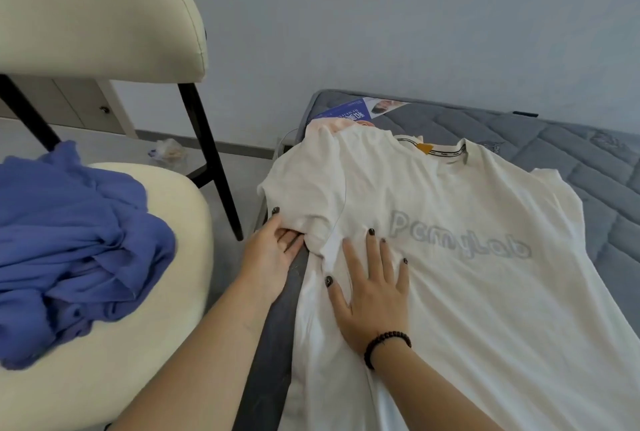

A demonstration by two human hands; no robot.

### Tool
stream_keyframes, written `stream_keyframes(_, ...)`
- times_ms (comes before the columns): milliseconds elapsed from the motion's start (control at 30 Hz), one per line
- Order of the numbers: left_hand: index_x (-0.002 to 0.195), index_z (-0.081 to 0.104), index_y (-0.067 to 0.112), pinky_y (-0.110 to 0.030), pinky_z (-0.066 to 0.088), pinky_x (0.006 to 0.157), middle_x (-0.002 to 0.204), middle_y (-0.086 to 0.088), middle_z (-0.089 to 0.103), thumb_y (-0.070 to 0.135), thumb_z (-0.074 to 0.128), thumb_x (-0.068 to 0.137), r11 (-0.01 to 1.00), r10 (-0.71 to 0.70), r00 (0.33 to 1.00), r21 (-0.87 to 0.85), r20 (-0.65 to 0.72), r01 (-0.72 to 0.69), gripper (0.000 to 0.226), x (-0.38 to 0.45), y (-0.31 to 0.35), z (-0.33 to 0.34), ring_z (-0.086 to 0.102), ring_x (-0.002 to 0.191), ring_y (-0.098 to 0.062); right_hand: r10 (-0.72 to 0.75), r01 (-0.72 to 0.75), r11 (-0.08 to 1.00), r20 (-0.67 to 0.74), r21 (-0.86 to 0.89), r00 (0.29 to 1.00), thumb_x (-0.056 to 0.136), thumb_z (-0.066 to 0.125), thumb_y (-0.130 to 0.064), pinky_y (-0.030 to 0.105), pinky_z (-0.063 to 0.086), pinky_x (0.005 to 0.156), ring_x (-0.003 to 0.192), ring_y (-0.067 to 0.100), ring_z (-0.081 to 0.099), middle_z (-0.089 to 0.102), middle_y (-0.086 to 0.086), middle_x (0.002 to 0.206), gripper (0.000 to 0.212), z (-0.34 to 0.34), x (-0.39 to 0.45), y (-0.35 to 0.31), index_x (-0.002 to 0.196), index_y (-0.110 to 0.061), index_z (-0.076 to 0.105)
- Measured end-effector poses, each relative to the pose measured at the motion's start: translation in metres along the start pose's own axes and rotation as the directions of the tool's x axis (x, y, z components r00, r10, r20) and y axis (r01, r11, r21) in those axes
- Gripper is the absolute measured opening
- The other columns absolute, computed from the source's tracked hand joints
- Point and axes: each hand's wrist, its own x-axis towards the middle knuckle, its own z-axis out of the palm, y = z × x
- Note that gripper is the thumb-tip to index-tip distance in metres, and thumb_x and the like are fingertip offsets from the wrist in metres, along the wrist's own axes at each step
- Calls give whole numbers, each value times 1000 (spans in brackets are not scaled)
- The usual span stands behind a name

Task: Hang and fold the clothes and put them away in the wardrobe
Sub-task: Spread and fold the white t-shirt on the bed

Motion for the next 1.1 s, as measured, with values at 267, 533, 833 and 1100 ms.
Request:
stream_keyframes(267, 109, 61, 9, -28, 54, 82, 107, -7, 70, 5, 55, 91, 978, 125, 990, -162, -62, -133, 20, 21, 26, -9, 66, 96, -16, 4, -3, 1000, -49, 9, 999, 90, 16, -64, 48, -5, 116, 147, 19, -10, -6, -3, 160, 64, 4, 0, 1, 150, -41, 8)
stream_keyframes(533, 104, 67, 7, -43, 51, 92, 102, -13, 73, 38, 64, 87, 984, -155, 988, 92, 19, 152, 35, 39, 62, -8, 68, 99, -29, 13, -16, 999, -76, -40, 997, 89, 28, -61, 51, 11, 113, 145, 24, 16, 20, 3, 158, 63, 11, 1, 3, 147, -36, 28)
stream_keyframes(833, 114, 62, 11, -28, 50, 69, 109, -11, 68, 3, 55, 90, 704, 384, 923, 640, 20, -306, 26, 54, 83, 42, 63, 84, -21, 6, -9, 1000, -87, -29, 996, 89, 30, -61, 52, 11, 112, 146, 26, 18, 22, 4, 157, 63, 10, 0, 3, 146, -35, 30)
stream_keyframes(1100, 138, 42, 47, -33, 59, 63, 128, 15, 55, 36, 52, 97, 397, 34, 805, 731, 592, -555, 44, -13, 25, 112, 69, 97, -11, 19, -14, 999, -109, 42, 994, 87, 34, -55, 47, 5, 114, 145, 21, 21, 29, 0, 154, 62, 7, 2, 3, 143, -28, 33)
